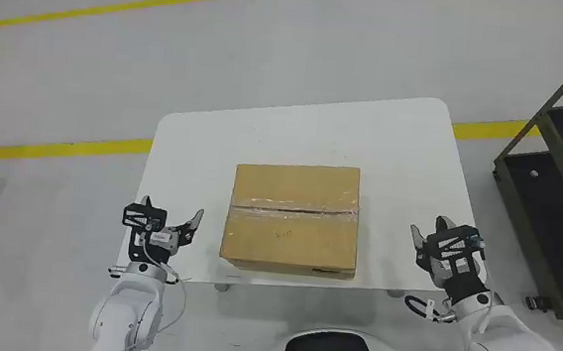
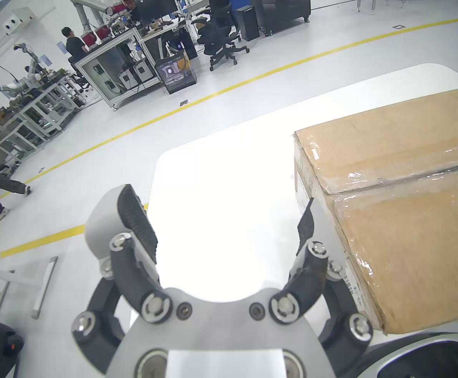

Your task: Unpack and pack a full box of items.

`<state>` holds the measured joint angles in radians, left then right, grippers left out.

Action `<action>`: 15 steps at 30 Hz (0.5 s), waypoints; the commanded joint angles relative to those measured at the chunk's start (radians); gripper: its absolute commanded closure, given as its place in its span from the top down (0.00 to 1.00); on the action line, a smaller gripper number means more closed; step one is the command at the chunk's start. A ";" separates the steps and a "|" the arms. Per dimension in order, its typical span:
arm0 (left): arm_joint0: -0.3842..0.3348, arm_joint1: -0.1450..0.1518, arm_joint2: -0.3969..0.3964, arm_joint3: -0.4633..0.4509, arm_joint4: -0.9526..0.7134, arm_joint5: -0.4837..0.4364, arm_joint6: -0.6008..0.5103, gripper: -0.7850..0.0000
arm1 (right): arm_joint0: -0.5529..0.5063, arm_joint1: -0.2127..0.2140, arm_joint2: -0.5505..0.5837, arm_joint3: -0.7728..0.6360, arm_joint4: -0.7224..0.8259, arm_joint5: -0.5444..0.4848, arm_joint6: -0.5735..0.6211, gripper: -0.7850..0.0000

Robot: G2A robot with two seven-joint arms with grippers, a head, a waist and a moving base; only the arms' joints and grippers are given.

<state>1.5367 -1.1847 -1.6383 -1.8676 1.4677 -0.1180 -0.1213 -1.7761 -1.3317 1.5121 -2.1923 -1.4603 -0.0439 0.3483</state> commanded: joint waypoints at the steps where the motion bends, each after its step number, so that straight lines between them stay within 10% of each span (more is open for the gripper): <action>1: 0.000 0.000 0.000 0.000 0.000 0.000 0.000 1.00 | 0.000 0.000 0.000 0.000 0.000 0.000 0.000 0.48; 6: 0.000 0.000 0.000 0.000 0.000 0.000 0.000 1.00 | 0.000 0.000 0.000 0.000 0.000 0.000 0.000 0.47; 7: 0.000 0.000 0.000 0.000 0.000 0.000 0.000 1.00 | 0.000 0.000 0.000 0.001 0.002 0.000 -0.002 1.00; 15: 0.000 0.000 0.000 0.000 0.000 0.000 0.000 1.00 | 0.015 -0.001 0.007 0.007 0.032 0.024 -0.015 1.00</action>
<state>1.5367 -1.1847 -1.6383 -1.8676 1.4677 -0.1180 -0.1213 -1.7630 -1.3320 1.5188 -2.1865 -1.4321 -0.0223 0.3339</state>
